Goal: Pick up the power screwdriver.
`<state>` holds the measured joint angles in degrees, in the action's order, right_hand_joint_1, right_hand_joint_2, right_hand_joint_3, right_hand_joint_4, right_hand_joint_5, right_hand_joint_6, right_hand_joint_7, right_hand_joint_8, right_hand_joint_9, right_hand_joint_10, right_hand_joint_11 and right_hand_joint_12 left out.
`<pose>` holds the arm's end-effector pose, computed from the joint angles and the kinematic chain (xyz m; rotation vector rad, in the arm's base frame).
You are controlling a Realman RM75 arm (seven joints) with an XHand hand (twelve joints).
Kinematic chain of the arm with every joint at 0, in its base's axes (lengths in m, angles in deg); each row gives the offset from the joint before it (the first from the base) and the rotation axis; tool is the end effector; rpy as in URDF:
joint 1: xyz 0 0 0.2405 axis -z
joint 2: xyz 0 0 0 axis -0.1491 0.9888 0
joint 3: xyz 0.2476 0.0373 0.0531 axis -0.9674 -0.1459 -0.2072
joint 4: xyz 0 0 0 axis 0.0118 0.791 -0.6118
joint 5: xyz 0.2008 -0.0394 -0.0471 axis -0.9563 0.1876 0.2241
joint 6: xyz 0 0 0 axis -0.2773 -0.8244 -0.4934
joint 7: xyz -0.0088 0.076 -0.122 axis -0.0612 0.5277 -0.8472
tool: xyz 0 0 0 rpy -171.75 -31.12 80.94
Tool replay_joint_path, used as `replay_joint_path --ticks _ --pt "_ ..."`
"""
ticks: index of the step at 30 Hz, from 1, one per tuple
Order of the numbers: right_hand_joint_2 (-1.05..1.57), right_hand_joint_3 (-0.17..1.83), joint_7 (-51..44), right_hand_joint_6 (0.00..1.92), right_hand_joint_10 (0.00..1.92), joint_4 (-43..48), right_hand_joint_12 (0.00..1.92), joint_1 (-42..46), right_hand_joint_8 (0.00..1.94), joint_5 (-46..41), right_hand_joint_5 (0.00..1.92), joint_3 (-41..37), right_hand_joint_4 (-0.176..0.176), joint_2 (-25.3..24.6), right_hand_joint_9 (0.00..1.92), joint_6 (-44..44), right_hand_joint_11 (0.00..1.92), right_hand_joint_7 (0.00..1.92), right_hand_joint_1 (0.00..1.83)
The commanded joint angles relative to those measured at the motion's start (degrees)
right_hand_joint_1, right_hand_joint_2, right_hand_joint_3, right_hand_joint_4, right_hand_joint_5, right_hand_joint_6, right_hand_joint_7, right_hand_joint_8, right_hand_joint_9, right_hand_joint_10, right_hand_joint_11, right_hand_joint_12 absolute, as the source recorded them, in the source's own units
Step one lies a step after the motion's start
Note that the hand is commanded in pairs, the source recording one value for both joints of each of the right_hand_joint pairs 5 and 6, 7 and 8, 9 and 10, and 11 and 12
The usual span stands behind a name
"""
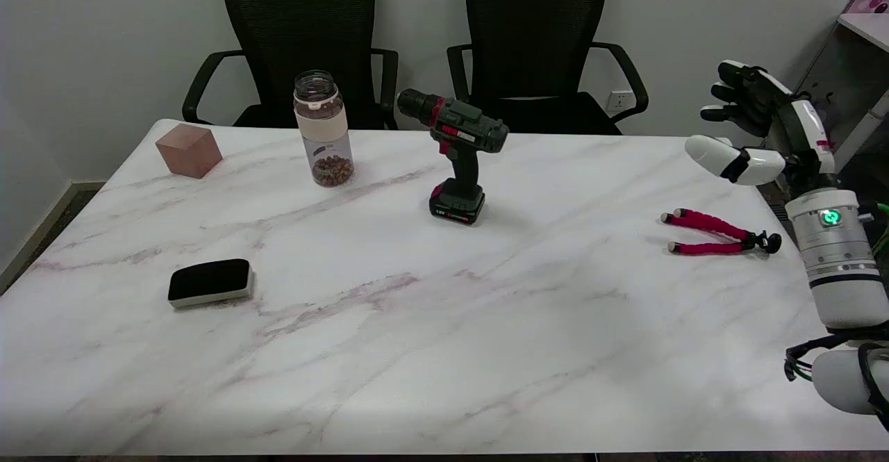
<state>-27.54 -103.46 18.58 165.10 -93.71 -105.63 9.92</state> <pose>-0.2075 -0.2380 0.5132 1.3564 -0.3241 1.2648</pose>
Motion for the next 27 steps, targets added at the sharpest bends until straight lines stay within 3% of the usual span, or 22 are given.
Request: replay_joint_path --ticks 1,9,14,19,22,27 --pt "0.07 0.74 -0.04 0.35 0.42 0.45 0.61 4.34 0.35 2.47 0.35 0.52 -0.122 0.03 0.42 -4.83 0.61 0.35 0.91" --pt "0.05 0.72 -0.04 0.36 0.4 0.61 0.6 4.71 0.36 3.0 0.36 0.52 -0.106 -0.98 0.4 -3.03 0.6 0.36 0.91" --pt "0.0 0.73 -0.04 0.33 0.37 -0.08 0.57 2.35 0.33 7.71 0.33 0.69 -0.084 -2.85 0.37 4.71 0.57 0.33 0.91" --pt "-0.08 0.68 -0.09 0.18 0.32 0.49 0.49 -1.87 0.18 12.71 0.18 0.02 -0.03 -7.21 0.32 14.81 0.49 0.18 0.91" --pt "-0.13 0.67 -0.38 0.07 0.29 1.81 0.42 -4.84 0.07 14.64 0.07 0.09 -0.013 -10.48 0.29 19.38 0.42 0.07 0.89" --pt "-0.18 0.67 0.37 0.02 0.27 7.18 0.36 -11.21 0.02 15.82 0.02 4.62 -0.002 -15.83 0.27 19.81 0.36 0.02 0.88"
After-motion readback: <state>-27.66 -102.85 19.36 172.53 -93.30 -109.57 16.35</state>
